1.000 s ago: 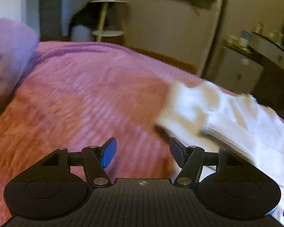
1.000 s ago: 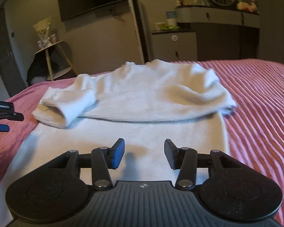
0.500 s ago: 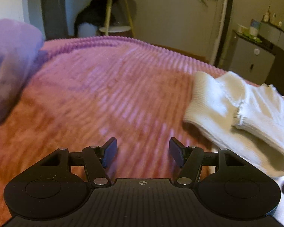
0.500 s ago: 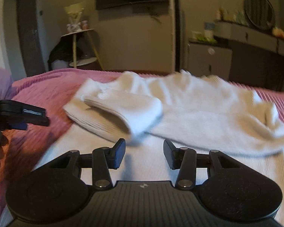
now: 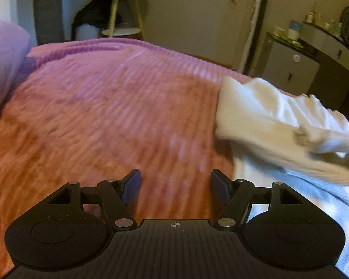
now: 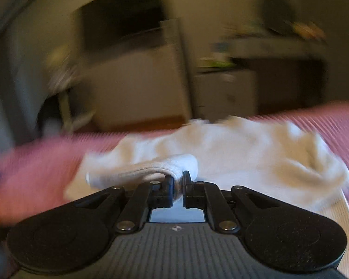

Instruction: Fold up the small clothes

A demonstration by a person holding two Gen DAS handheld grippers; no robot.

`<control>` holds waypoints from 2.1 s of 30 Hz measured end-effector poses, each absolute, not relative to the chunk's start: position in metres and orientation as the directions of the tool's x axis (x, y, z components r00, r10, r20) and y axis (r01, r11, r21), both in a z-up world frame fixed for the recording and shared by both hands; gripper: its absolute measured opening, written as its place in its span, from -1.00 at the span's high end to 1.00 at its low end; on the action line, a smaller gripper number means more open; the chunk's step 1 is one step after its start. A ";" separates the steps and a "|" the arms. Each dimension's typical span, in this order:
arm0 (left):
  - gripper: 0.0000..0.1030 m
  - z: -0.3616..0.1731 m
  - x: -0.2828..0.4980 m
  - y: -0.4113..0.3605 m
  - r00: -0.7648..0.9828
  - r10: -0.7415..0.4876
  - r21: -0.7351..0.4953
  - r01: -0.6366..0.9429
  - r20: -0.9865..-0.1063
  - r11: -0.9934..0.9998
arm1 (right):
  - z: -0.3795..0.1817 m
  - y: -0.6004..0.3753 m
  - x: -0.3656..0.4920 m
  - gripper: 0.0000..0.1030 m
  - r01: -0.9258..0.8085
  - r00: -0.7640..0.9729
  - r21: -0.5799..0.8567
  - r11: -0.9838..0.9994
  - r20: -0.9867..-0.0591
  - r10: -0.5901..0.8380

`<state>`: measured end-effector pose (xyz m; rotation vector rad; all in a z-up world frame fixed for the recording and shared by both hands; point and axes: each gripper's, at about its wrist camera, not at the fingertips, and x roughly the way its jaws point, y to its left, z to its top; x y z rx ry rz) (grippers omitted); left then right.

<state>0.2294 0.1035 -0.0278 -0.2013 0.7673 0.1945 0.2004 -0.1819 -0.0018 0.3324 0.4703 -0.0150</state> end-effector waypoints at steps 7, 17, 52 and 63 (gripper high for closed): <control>-0.43 -0.033 0.228 0.079 0.718 0.098 -0.045 -0.178 -0.689 0.983 | -0.029 -0.239 0.201 0.35 0.269 0.826 0.402 0.875 -0.564 0.005; -0.47 -0.035 0.230 0.080 0.720 0.093 -0.056 -0.181 -0.688 0.982 | -0.017 -0.176 0.227 0.05 0.027 0.854 -0.174 0.984 -0.508 -0.114; -0.57 -0.039 0.232 0.081 0.726 0.084 -0.103 -0.209 -0.683 0.972 | -0.034 -0.320 0.257 0.20 0.495 0.697 0.164 0.853 -0.661 -0.277; -0.60 -0.040 0.234 0.078 0.722 0.095 -0.081 -0.205 -0.685 0.975 | -0.049 -0.325 0.286 0.77 0.388 0.781 0.287 0.876 -0.607 -0.147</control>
